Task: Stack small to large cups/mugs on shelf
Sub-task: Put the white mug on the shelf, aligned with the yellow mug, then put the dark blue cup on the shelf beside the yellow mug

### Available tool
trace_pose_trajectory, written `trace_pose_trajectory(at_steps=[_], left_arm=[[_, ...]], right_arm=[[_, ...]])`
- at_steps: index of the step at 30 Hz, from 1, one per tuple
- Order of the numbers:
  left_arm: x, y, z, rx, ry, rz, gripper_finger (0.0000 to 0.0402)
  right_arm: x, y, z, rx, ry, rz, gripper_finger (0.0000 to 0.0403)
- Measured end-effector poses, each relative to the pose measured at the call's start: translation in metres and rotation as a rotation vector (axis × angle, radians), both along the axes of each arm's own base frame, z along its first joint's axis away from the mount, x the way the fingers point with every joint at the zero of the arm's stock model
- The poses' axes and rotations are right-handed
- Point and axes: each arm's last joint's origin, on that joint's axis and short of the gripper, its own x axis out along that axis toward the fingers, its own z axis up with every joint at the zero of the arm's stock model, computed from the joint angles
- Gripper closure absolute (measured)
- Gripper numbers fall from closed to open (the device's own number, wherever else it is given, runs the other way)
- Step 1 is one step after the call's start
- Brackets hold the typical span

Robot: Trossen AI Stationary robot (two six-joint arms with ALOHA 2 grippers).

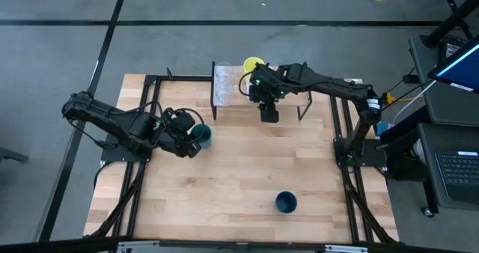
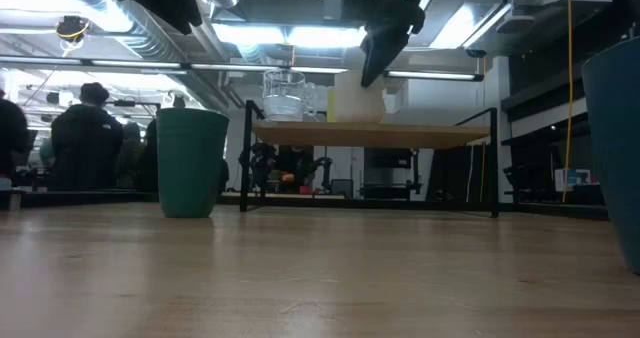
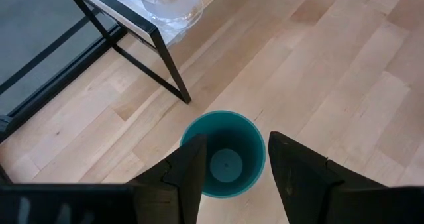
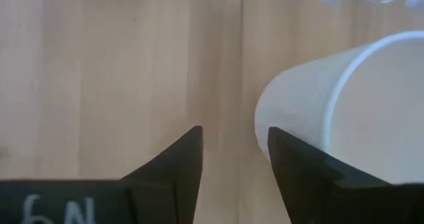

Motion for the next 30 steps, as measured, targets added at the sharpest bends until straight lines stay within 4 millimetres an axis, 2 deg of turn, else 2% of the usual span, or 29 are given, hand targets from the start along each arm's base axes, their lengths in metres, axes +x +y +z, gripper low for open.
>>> trace_pose_trajectory(at_steps=[3,6,12,19,24,30], left_arm=[[0.000,0.000,0.000,0.000,0.000,0.000,0.0243],[0.000,0.000,0.000,0.000,0.000,0.000,0.0243],[0.000,0.000,0.000,0.000,-0.001,0.000,0.0243],[0.000,0.000,0.000,-0.001,-0.002,0.001,0.0243],[0.000,0.000,0.000,-0.003,-0.006,0.001,0.0243],[0.001,0.000,0.000,-0.005,-0.006,-0.001,0.0243]], right_arm=[[-0.001,0.006,0.000,0.029,0.014,-0.009,0.0231],[-0.009,0.026,0.003,0.126,0.064,0.010,0.0231],[-0.035,0.084,0.025,0.206,0.131,-0.010,0.0231],[-0.067,0.155,0.048,0.273,0.096,0.003,0.0231],[-0.085,0.193,0.036,0.285,0.118,-0.060,0.0231],[-0.098,0.233,-0.005,0.285,0.190,-0.146,0.0231]])
